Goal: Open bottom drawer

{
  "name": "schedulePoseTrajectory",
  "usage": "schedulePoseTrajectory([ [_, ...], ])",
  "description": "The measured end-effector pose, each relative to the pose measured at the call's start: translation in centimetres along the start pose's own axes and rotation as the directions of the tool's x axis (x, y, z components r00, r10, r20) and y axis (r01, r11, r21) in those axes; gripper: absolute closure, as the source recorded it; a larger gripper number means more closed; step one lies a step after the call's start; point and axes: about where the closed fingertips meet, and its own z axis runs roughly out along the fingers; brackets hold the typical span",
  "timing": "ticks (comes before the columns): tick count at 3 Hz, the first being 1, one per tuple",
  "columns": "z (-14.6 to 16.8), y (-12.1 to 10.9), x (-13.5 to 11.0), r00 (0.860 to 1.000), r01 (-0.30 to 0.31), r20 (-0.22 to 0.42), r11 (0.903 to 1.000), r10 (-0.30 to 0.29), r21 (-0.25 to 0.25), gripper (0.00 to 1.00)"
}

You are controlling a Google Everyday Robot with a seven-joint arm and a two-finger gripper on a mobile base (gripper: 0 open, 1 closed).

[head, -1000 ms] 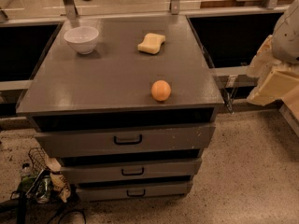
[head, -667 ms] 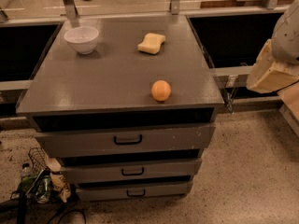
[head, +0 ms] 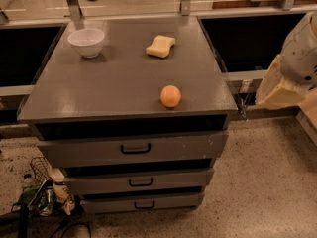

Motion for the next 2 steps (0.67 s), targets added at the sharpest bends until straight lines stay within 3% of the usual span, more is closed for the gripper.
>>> schedulePoseTrajectory([
  [1,3.4,2.7,0.5,0.999,-0.048,0.004,0.9987,0.048,-0.017,1.00],
  [2,9.2,5.6,1.7,0.995,-0.101,-0.017,0.9937,0.100,-0.050,1.00],
])
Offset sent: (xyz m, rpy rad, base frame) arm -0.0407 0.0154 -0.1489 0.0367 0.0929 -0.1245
